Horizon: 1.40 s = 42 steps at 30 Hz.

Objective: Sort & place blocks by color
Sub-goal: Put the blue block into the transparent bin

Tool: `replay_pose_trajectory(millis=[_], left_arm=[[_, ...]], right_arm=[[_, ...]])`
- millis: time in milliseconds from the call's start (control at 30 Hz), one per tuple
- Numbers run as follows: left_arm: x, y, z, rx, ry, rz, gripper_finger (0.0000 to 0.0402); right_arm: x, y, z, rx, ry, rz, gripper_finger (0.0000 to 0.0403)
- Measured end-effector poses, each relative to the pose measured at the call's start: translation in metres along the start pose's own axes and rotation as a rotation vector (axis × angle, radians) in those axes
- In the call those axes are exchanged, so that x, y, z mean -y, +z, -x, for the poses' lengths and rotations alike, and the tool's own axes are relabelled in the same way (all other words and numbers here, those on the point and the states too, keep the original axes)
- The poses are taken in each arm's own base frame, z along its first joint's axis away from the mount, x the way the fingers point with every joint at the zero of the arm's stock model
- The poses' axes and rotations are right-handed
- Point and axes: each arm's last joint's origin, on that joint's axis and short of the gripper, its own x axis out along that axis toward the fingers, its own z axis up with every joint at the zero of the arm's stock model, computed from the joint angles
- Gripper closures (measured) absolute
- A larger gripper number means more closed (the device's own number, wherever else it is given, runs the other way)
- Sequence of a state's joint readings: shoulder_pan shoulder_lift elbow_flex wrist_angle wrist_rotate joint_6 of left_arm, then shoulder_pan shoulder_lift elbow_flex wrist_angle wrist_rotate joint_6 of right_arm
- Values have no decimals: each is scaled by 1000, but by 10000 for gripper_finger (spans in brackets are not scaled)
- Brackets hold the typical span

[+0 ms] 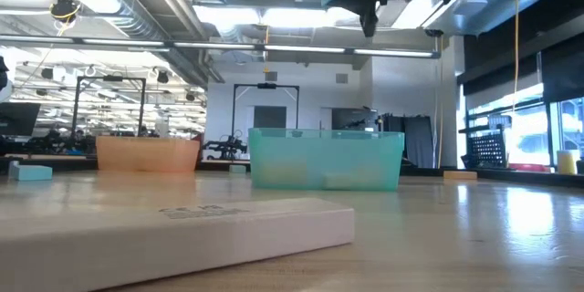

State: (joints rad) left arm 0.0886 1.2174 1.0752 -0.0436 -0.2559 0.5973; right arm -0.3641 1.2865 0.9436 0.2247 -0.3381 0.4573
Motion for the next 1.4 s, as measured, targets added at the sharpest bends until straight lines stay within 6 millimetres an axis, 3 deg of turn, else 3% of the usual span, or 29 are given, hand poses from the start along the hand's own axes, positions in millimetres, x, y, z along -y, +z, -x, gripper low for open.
replay_pose_trajectory(millis=[267, 500, 1400], left_arm=[[7, 7, -15, 27, 119, -115, 220], [10, 11, -32, 87, 214, -76, 220], [19, 8, -54, 150, 256, 6, 220]], right_arm=[[-3, 7, 0, 82, 12, -70, 272], [-7, 10, 0, 121, 41, -48, 272], [-17, 9, -3, 150, 47, -38, 272]])
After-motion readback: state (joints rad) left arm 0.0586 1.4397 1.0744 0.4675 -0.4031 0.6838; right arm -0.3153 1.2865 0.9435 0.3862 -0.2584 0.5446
